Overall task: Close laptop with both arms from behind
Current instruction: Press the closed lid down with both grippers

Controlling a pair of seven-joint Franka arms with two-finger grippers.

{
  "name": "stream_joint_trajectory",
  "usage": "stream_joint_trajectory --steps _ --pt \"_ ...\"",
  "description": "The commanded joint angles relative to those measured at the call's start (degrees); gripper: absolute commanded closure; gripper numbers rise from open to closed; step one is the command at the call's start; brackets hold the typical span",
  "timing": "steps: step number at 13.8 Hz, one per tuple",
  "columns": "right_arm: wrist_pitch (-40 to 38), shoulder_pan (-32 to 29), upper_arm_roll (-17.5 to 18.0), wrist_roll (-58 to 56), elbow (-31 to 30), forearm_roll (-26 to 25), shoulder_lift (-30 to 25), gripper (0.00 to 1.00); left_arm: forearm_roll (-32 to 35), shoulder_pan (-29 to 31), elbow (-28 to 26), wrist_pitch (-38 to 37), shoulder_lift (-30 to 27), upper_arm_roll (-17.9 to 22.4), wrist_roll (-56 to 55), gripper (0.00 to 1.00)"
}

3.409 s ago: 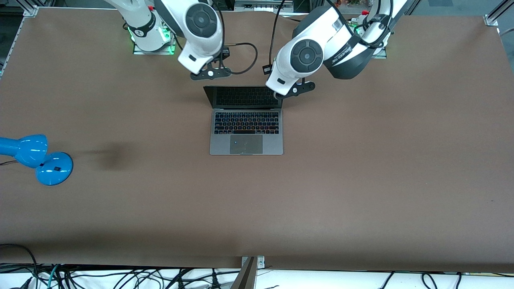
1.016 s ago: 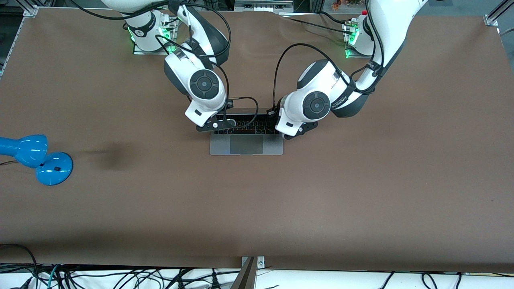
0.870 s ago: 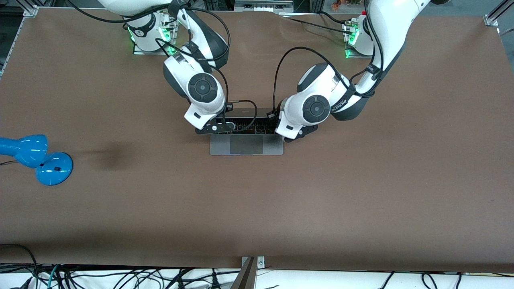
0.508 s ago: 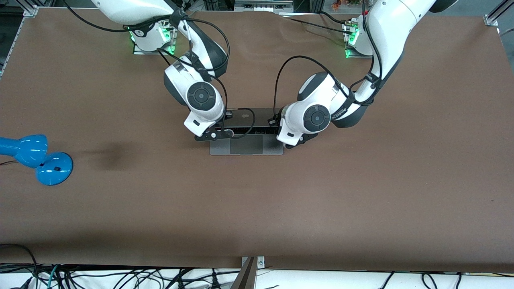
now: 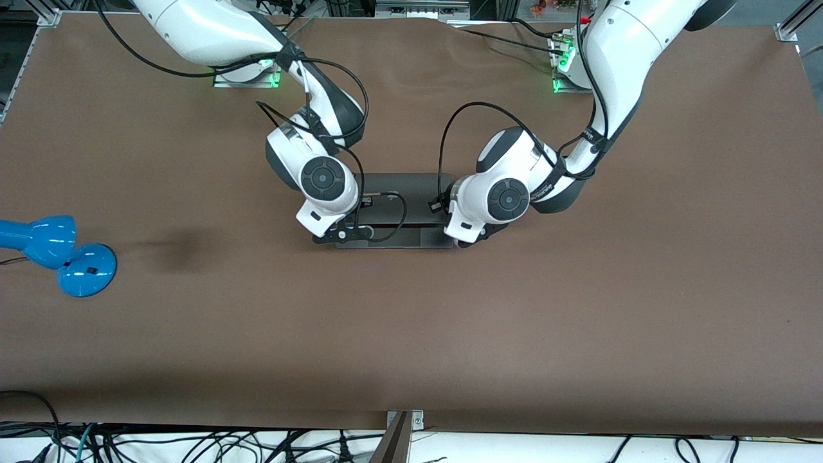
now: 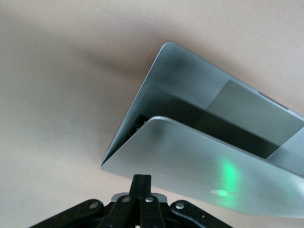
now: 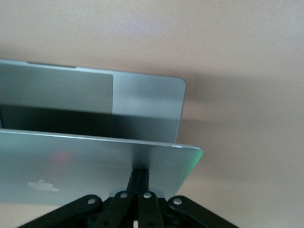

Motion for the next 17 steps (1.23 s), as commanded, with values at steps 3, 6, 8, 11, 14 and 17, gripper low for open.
stream_joint_trajectory --steps 3,6,8,11,14,17 --pt "2.5 0.2 -1.0 0.2 4.0 -1.7 4.6 1.00 2.1 -0.8 1.9 2.3 2.9 0.8 0.3 1.00" --pt "3.2 0.2 -1.2 0.2 4.7 -1.7 6.5 1.00 4.1 -0.8 2.1 2.9 4.8 0.8 0.3 1.00" --pt "4.9 0.3 -1.4 0.2 5.0 -1.7 8.1 1.00 4.1 -0.8 2.4 5.2 6.1 1.1 0.2 1.00" --pt "7.1 0.6 -1.5 0.4 5.0 -1.9 9.6 1.00 4.4 -0.8 2.5 6.8 7.5 1.1 0.2 1.00" --pt "8.2 0.9 -2.3 0.4 5.0 -1.9 10.4 1.00 6.8 -0.8 2.7 7.4 8.9 1.1 0.0 1.00" --pt "8.9 0.9 -2.3 0.2 5.0 -1.9 10.8 1.00 6.9 -0.8 2.6 9.0 9.7 1.2 0.1 1.00"
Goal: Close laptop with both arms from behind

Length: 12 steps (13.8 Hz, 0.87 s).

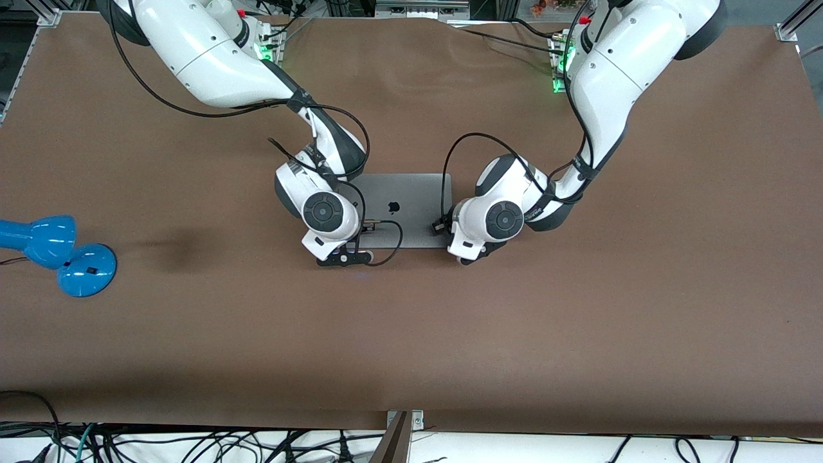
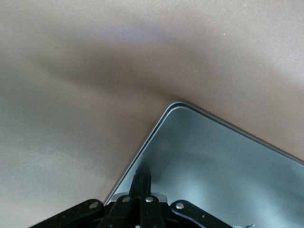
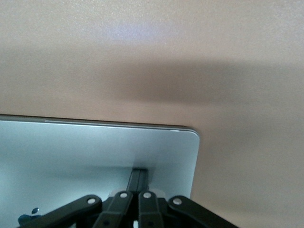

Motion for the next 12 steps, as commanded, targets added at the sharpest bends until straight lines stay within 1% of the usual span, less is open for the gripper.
stream_joint_trajectory --steps 1,2,3,4,5,6,9,12 --pt "1.2 0.5 -0.5 -0.1 1.9 -1.0 1.9 1.00 1.7 -0.7 1.9 0.4 1.4 0.2 0.1 1.00" --pt "1.0 0.3 -0.5 -0.3 2.1 -0.7 1.6 1.00 1.7 -0.7 2.0 0.4 1.4 0.2 0.1 1.00" --pt "0.1 -0.1 -0.5 -0.4 4.2 -0.3 1.3 1.00 1.7 -0.7 1.9 0.4 1.4 0.2 0.1 1.00" --pt "-2.0 -0.2 -0.5 -0.1 6.1 -0.5 1.1 0.51 1.7 -0.6 1.9 0.4 1.3 0.2 0.1 0.90" --pt "-3.6 0.2 -0.5 0.2 6.6 -0.8 0.5 0.01 1.8 -0.6 2.0 0.4 1.1 0.1 0.1 0.51" --pt "-4.4 -0.1 -0.5 0.0 6.6 -0.2 -0.8 0.00 2.2 -0.2 1.9 0.4 0.7 0.2 0.2 0.01" --pt "-12.5 -3.1 -0.4 -0.6 6.6 0.1 -4.9 0.00 3.3 1.3 2.0 -0.6 -1.7 -0.1 -0.3 0.00" --pt "-16.2 -6.8 -0.5 -0.8 6.6 0.1 -9.5 0.00 3.6 3.6 1.9 -6.0 -8.3 0.0 0.0 0.00"
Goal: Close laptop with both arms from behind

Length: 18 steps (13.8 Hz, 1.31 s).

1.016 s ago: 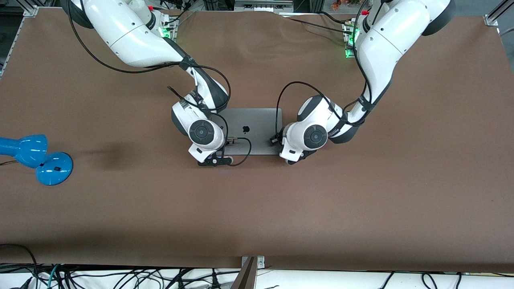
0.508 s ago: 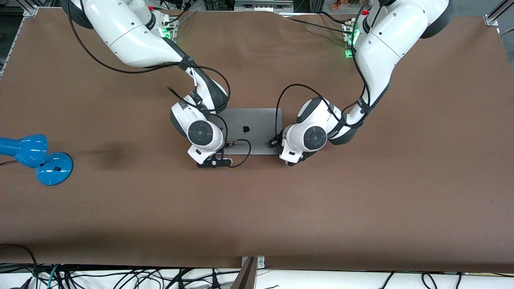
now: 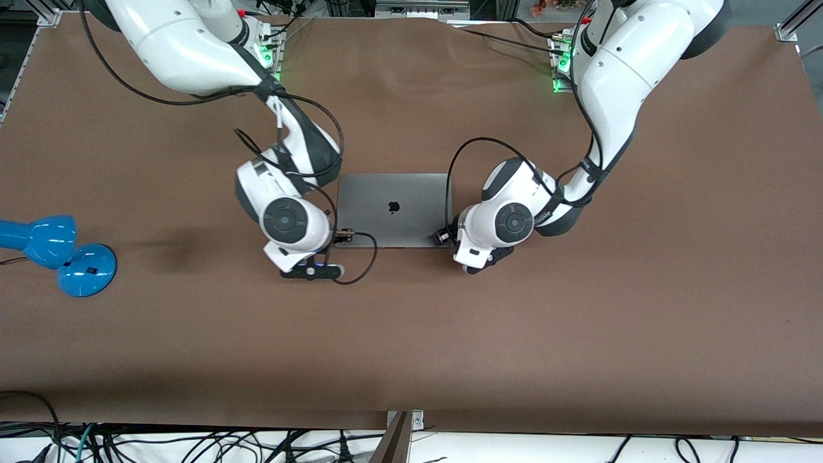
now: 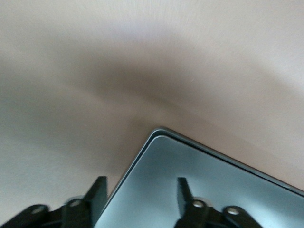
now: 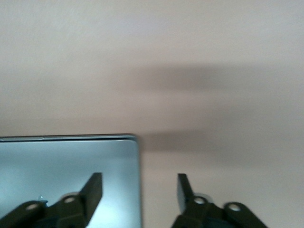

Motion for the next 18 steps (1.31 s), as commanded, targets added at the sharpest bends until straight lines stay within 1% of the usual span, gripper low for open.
stream_joint_trajectory --steps 1,3,4,6,7,8,9,10,12,14,15,16,17,18 --pt "-6.3 -3.7 0.3 -0.6 -1.0 0.1 -4.7 0.00 1.8 3.8 -0.7 -7.4 -7.6 -0.3 0.3 0.00" --pt "-10.3 -6.6 0.3 -1.4 -0.9 0.2 -7.1 0.00 1.8 5.1 -0.8 -11.4 -11.4 -0.4 4.4 0.00" --pt "-11.0 -7.8 0.3 -3.0 -0.9 0.2 -7.8 0.00 1.7 5.4 -0.9 -13.6 -13.7 -0.1 6.8 0.00" --pt "-12.3 -10.7 0.6 -6.8 -0.9 0.3 -10.3 0.00 1.8 8.0 -0.9 -18.0 -18.0 -0.1 11.1 0.00" --pt "-12.6 -11.8 0.5 -8.9 -0.9 0.3 -10.4 0.00 1.8 9.4 -0.9 -20.2 -20.7 -0.1 15.5 0.00" --pt "-12.6 -12.1 0.0 -11.7 -1.0 0.7 -11.8 0.00 1.7 11.2 -0.9 -22.0 -22.5 0.0 20.2 0.00" --pt "-12.6 -12.3 -1.9 -15.1 -1.6 2.1 -13.4 0.00 1.7 13.0 -1.4 -23.3 -24.6 0.0 23.7 0.00" --pt "-12.6 -12.3 -4.4 -17.7 -2.1 4.2 -15.5 0.00 1.8 13.2 -2.0 -24.1 -27.3 0.3 25.0 0.00" --pt "-11.8 -12.7 -8.1 -20.5 -5.8 7.7 -20.9 0.00 3.2 12.2 -2.2 -28.1 -31.1 2.8 28.2 0.00" --pt "-11.6 -14.3 -9.9 -22.2 -8.7 8.4 -26.3 0.00 3.7 10.9 -5.0 -29.5 -36.0 5.6 32.9 0.00" --pt "-10.4 -14.7 -10.1 -23.7 -11.9 8.0 -30.3 0.00 3.7 9.6 -7.8 -29.2 -39.0 7.9 35.7 0.00" --pt "-8.7 -15.0 -11.0 -24.5 -14.5 7.9 -34.0 0.00 3.4 7.6 -10.0 -29.2 -41.8 11.3 38.8 0.00" --pt "-8.8 -15.0 -12.3 -24.5 -16.9 7.9 -37.9 0.00 2.9 5.8 -11.9 -29.2 -44.4 14.9 42.3 0.00" --pt "-8.9 -15.0 -12.9 -24.5 -18.6 7.9 -41.1 0.00 2.8 5.0 -13.6 -29.2 -46.9 17.6 46.2 0.00"
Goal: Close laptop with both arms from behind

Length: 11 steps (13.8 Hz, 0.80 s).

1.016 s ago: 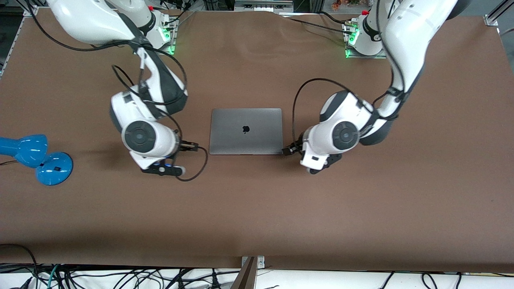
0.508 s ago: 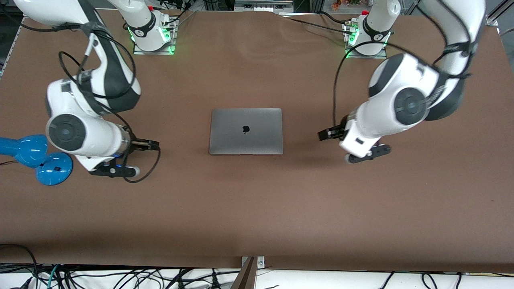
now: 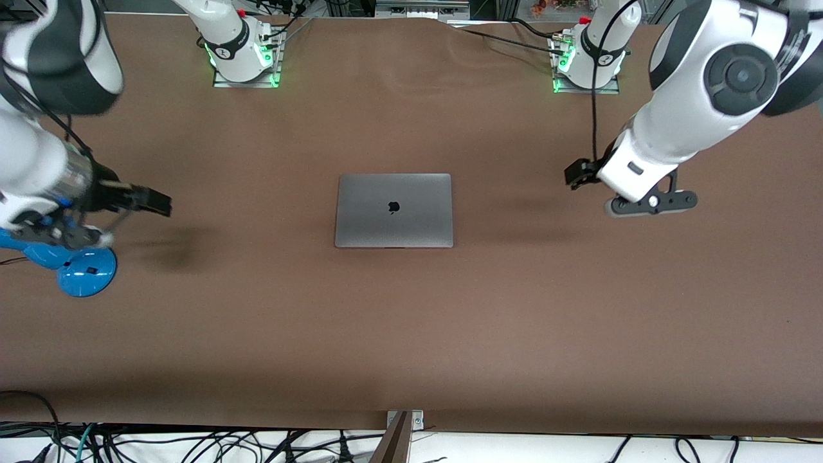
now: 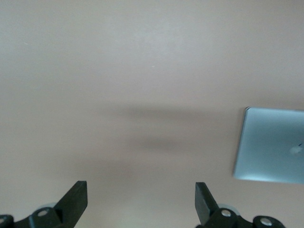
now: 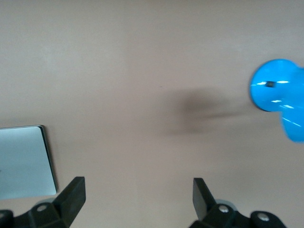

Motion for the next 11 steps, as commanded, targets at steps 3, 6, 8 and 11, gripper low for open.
stream_joint_trajectory --steps 3,6,8,11 --pt "-3.5 -0.1 -4.2 -1.2 -8.3 1.2 -14.2 0.00 0.5 -2.4 -9.4 0.4 -10.1 12.0 18.7 0.00" --pt "-7.3 0.3 -7.0 -2.3 -6.8 1.4 -15.1 0.00 0.5 -1.9 -9.0 -0.4 -10.2 16.4 26.8 0.00" --pt "-6.9 1.4 -7.0 -5.5 -6.9 1.4 -14.5 0.00 0.6 -0.8 -8.6 -2.1 -10.8 16.1 27.1 0.00" --pt "-5.4 2.8 -7.0 -5.7 -6.4 1.3 -13.0 0.00 0.5 2.3 -5.8 -2.5 -10.3 15.3 30.8 0.00"
